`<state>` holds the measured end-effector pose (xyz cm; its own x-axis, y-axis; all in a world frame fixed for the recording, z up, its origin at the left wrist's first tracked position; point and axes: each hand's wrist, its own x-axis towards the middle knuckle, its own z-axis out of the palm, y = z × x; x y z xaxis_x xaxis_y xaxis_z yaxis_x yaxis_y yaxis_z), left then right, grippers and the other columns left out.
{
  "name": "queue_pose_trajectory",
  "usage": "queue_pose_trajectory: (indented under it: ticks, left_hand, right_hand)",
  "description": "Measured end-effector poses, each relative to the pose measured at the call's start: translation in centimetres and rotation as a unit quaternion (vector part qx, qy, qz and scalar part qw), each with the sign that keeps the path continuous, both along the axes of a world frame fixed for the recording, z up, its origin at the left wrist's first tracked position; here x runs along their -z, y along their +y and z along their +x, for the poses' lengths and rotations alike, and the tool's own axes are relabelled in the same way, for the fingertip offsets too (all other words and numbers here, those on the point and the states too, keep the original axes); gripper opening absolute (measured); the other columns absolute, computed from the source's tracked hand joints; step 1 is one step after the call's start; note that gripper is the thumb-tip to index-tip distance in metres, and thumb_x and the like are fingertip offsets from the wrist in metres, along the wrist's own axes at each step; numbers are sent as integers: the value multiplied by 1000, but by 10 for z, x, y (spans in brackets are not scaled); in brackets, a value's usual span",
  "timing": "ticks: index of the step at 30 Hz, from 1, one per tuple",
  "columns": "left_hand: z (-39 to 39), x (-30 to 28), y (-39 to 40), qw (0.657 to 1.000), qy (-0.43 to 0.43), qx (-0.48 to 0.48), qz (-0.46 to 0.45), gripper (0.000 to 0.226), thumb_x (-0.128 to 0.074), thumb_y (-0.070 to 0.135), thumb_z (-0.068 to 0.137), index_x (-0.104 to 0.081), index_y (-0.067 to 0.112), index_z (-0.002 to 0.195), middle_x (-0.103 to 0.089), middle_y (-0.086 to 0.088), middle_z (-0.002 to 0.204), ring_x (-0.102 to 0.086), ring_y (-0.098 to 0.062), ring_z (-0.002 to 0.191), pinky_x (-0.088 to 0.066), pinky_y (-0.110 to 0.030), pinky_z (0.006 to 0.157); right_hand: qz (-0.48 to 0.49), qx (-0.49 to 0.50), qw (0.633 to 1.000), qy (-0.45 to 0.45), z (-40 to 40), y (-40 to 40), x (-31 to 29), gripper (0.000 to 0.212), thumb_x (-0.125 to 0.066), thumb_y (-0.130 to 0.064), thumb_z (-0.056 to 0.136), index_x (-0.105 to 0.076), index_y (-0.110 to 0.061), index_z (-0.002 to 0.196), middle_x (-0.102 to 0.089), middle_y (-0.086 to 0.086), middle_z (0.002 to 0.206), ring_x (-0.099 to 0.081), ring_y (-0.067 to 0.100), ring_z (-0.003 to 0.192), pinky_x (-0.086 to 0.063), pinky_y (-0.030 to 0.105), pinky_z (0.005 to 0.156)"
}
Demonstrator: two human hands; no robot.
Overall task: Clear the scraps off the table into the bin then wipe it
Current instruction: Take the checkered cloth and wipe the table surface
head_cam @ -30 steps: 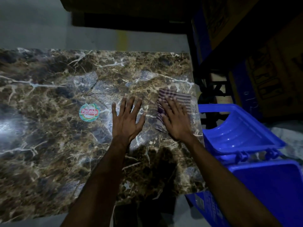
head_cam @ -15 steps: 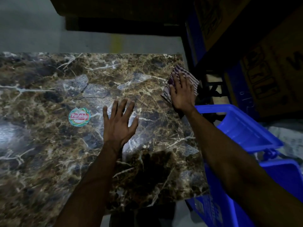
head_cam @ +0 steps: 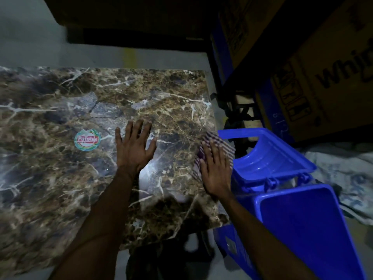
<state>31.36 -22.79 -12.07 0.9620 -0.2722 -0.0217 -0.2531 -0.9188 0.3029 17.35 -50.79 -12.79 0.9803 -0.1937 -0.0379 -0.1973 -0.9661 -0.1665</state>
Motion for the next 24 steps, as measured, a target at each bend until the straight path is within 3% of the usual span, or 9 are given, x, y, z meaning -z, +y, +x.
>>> queue_pose_trajectory:
  ticks: [5,12,17,21,24]
  left_hand:
    - [-17,-6,2,1000,20,2,2,58,-36,50,108,-31,27,160,-30,-3,167,-22,-30,155,-16,-62,122]
    - [-116,2,36,997,20,-10,-73,56,-27,48,110,-36,27,160,-31,0,168,-21,-25,157,-17,-52,126]
    - [-136,1,70,995,12,-17,-93,53,-37,46,108,-40,28,158,-33,2,167,-24,-22,156,-15,-43,126]
    - [-130,-2,93,996,11,-45,-75,54,-36,47,108,-38,30,159,-32,1,168,-22,-23,157,-17,-44,124]
    - [-127,-3,105,993,-1,-86,-83,55,-39,45,107,-39,26,159,-31,1,168,-23,-24,157,-19,-46,125]
  right_hand:
    - [9,2,999,46,-57,9,-8,62,-19,-48,110,-6,-28,167,0,-2,175,4,17,161,-8,48,129]
    - [31,46,998,41,14,26,-19,62,-16,-51,109,-15,-29,167,-12,3,174,-8,27,161,-13,55,127]
    - [48,-70,996,24,43,75,-20,59,-20,-48,111,-12,-31,167,-9,0,175,-2,25,162,-9,52,128]
    - [43,-192,979,54,-8,103,-19,59,-16,-48,110,-11,-32,167,-5,-1,175,3,24,162,-7,51,128]
    - [37,-202,977,63,-46,80,-18,59,-23,-47,110,-11,-35,166,-4,-7,175,2,19,162,-10,49,128]
